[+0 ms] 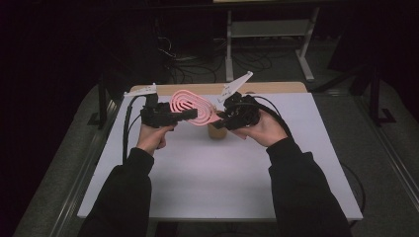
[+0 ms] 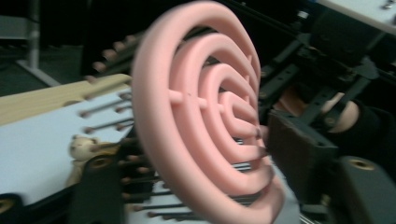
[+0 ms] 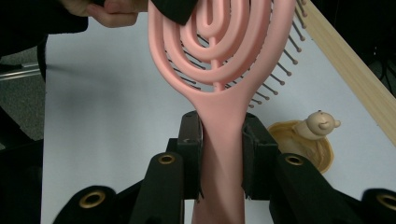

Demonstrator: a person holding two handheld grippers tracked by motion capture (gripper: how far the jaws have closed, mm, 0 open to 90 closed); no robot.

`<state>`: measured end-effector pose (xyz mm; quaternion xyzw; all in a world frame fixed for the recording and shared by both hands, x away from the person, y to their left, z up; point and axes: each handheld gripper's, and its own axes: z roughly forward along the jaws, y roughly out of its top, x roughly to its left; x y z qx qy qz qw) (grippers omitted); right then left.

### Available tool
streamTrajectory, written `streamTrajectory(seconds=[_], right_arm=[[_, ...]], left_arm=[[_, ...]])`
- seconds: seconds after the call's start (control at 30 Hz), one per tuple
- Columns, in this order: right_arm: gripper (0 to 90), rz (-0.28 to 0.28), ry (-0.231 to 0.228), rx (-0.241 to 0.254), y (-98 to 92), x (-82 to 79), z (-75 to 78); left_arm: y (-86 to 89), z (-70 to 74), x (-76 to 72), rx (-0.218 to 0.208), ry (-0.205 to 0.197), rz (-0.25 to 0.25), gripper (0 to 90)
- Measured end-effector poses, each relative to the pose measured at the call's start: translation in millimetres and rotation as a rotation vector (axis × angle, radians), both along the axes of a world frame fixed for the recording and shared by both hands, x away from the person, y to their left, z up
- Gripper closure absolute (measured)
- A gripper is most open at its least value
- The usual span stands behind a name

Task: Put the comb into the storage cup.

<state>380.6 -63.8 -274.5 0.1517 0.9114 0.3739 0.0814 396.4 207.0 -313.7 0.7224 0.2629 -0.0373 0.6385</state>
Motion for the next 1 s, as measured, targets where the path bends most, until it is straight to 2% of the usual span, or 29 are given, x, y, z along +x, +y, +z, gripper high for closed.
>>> streamTrajectory(seconds=[0.03, 0.13, 0.23, 0.3, 0.4, 0.67, 0.8, 1.0], right_arm=[[71.9, 0.001, 0.003, -0.004, 1.2, 0.0, -0.9], [72.9, 0.002, 0.003, -0.028, 4.1, 1.0, -5.8], [72.2, 0.006, 0.011, -0.014, 5.4, 1.7, -8.8], [71.1, 0.0, 0.014, 0.0, 5.6, 2.2, -9.3], [70.0, -0.007, 0.017, 0.021, 5.1, 3.6, -8.6], [64.9, -0.054, 0.002, 0.04, 1.2, 6.3, -12.2], [56.0, -0.068, 0.004, 0.05, -1.9, 6.3, -11.5], [39.1, -0.105, 0.015, 0.075, -9.2, 8.9, -13.4]], left_arm=[[-0.1, 0.3, -0.4, -0.002, -0.001, -0.001, 43.6], [1.8, 2.3, -1.2, -0.044, -0.002, -0.021, 50.3], [3.3, 4.7, -1.5, -0.086, -0.007, -0.031, 55.4], [3.9, 6.3, -0.5, -0.118, 0.003, -0.042, 59.3], [2.3, 8.4, 0.8, -0.138, 0.009, -0.063, 62.0], [-7.5, 17.4, -3.3, -0.074, -0.054, -0.029, 62.9], [-9.6, 19.8, -3.2, -0.042, -0.071, -0.025, 63.1], [-9.2, 19.1, -1.6, -0.039, -0.068, -0.031, 63.1]])
